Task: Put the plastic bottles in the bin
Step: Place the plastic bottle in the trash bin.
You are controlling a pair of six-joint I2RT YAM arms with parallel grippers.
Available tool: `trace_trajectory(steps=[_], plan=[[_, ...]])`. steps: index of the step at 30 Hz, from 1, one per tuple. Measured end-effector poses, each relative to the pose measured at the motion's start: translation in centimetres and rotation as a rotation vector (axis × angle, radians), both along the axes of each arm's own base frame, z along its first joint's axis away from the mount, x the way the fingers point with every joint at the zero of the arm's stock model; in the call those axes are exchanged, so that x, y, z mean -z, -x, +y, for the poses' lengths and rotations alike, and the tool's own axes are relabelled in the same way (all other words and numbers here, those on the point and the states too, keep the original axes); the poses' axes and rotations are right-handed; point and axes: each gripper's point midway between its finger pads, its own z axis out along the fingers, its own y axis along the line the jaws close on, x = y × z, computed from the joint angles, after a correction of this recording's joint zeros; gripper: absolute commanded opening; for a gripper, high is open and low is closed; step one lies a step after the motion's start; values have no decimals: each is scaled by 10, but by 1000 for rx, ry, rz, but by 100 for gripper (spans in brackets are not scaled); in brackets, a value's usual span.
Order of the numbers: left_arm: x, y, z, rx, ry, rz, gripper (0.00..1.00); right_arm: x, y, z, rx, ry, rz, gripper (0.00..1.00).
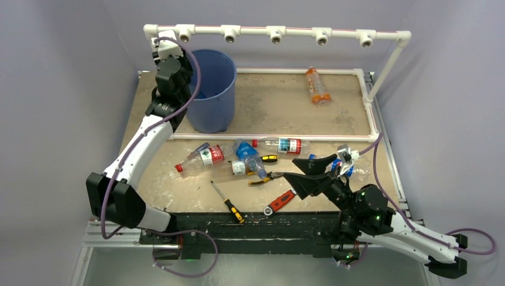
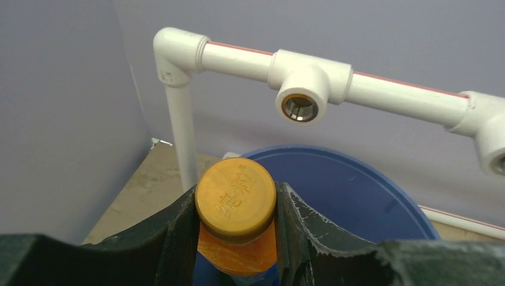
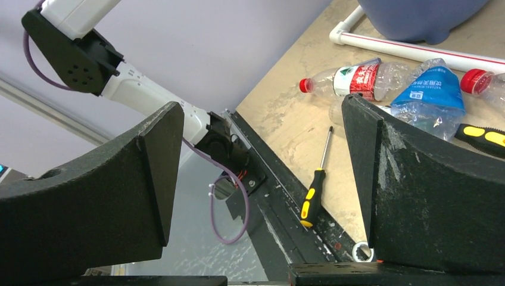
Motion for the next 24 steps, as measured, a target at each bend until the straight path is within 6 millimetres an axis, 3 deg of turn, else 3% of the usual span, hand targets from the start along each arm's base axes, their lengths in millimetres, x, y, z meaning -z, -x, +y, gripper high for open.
trace_trajectory(steps=[8,18,24], plan=[[60,-24,-1,0,-23,125,0,4,0,0,-3,9,15,97],[66,-37,-6,24,2,95,0,7,1,0,-7,9,30,97],[61,-32,-18,109,42,45,0,7,1,1,-9,6,35,97]])
